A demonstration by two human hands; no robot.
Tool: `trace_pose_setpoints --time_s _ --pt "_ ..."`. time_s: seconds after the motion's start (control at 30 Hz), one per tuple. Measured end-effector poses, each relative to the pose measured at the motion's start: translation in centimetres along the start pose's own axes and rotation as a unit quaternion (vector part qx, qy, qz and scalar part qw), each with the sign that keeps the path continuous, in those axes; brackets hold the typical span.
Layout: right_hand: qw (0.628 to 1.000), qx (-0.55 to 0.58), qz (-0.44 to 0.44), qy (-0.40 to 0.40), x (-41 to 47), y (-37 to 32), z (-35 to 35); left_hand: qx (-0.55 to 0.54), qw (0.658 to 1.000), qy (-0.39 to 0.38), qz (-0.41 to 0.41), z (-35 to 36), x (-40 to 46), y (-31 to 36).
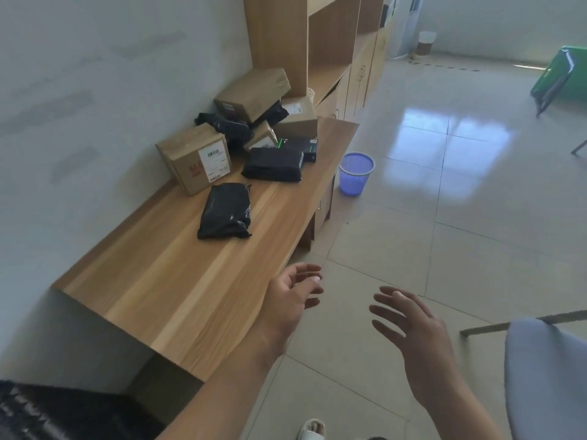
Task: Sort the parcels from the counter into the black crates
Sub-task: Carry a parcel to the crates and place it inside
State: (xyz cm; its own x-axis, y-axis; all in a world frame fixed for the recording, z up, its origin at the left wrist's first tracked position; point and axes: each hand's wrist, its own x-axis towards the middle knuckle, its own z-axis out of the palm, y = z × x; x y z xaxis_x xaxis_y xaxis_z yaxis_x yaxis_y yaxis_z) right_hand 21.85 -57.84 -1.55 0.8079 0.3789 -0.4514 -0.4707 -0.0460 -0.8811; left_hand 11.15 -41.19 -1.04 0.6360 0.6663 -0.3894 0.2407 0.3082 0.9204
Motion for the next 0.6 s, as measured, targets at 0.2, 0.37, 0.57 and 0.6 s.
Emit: trace_pose_setpoints --time_s 0.2,0.37,0.57,0.6 --pt "0.996 -0.03 0.031 -0.075 11.1 -3.0 2.1 -0.004 0.996 0.088 -0.017 1.7 7.1 1.0" --pt "0.983 -0.052 0.055 -0.17 20.7 -8.1 4.2 -0.039 0.98 0.194 -0.033 3.1 12.4 2.7" --pt "0.954 -0.111 0.102 -0.259 29.3 -10.5 8.7 -0.074 0.951 0.294 -0.055 3.3 16.3 4.4" --pt "0.948 -0.126 0.108 -0.271 30.3 -10.6 9.7 -0.074 0.945 0.314 -0.058 2.9 16.8 4.6"
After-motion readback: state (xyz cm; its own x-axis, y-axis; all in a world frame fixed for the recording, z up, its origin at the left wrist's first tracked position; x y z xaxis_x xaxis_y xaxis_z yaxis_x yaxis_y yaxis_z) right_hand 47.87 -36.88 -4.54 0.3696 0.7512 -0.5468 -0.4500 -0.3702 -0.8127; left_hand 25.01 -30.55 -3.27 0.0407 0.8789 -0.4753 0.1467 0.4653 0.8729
